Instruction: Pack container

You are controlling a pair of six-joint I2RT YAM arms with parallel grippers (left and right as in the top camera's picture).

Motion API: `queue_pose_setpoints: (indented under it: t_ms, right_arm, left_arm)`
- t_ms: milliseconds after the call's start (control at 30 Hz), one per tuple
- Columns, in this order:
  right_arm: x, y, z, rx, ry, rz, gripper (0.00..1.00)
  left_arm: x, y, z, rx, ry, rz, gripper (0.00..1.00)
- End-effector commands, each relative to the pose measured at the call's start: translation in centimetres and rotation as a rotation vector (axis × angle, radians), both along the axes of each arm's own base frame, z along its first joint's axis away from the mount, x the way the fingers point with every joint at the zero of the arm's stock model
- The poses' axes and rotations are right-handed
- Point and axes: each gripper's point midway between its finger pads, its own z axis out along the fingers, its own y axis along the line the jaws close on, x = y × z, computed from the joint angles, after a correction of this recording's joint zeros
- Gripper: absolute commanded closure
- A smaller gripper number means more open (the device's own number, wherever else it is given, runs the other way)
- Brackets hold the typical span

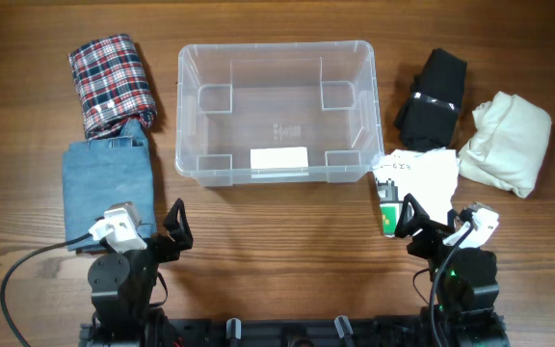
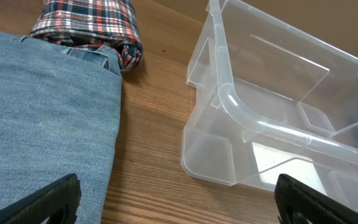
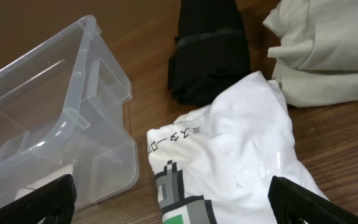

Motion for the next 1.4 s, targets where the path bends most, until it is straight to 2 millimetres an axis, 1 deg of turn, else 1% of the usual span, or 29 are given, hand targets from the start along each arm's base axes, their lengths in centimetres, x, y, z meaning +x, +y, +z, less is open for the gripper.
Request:
queue_pose_setpoints:
  t_ms: [0, 667, 733, 1033, 1200, 1300, 1367]
  right_arm:
    - [0.03, -0.01, -0.01, 0.01, -0.004, -0.003, 0.0]
    - [0.03, -0.01, -0.02, 0.01, -0.004, -0.003, 0.0]
    - [0.03, -0.01, -0.02, 0.01, -0.004, -0.003, 0.0]
    - [0.03, -0.01, -0.01, 0.01, -0.004, -0.003, 0.0]
    - [0.03, -0.01, -0.01, 0.01, -0.004, -0.003, 0.0]
    - [0.03, -0.01, -0.02, 0.01, -0.004, -0.003, 0.0]
    - [0.03, -0.01, -0.01, 0.01, -0.004, -0.003, 0.0]
  left_arm:
    - [0.03, -0.27, 0.11, -0.005, -0.01, -0.013, 0.0]
    - [0.03, -0.26, 0.11, -0.003, -0.01, -0.013, 0.0]
    - [0.08, 0.23, 0.14, 0.009, -0.012, 0.013, 0.0]
    - [0.1, 0.17, 0.22, 0.007, -0.016, 0.01, 0.0]
    - [0.02, -0.45, 0.11, -0.009, -0.01, -0.022, 0.0]
    - [0.02, -0.46, -0.27, -0.059, 0.016, -0.003, 0.01]
    - [0.06, -0.46, 0.07, -0.063, 0.033, -0.001, 0.0]
